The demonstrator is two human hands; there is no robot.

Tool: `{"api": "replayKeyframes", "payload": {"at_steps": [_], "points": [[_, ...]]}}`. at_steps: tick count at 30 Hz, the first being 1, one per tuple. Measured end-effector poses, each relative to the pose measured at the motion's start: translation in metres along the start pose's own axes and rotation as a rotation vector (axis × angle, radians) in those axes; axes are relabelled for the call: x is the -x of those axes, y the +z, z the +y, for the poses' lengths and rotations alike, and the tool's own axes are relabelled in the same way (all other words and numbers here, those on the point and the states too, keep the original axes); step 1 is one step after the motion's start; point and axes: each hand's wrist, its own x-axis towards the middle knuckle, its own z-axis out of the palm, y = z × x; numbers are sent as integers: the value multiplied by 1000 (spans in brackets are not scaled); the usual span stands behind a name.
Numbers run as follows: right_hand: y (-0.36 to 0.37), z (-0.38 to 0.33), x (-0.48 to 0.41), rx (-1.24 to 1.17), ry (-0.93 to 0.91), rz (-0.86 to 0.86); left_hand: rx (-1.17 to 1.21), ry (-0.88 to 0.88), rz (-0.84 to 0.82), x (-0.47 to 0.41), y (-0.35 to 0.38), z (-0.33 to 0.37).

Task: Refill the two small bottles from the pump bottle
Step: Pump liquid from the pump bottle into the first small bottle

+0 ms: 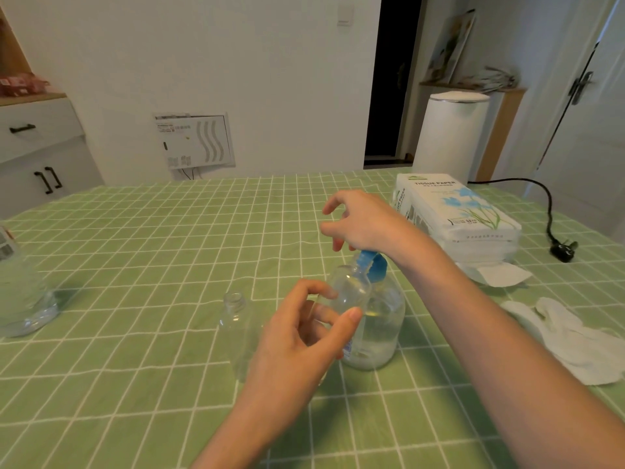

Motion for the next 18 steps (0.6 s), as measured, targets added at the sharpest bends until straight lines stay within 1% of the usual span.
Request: {"api": "replayKeyframes", "payload": {"at_steps": [7, 18], "points": [[-11, -4, -4, 14, -56, 81, -16, 22, 9, -4, 1, 3], [-5, 0, -1, -30, 9, -9, 8, 1, 11, -2, 2, -2]]}}
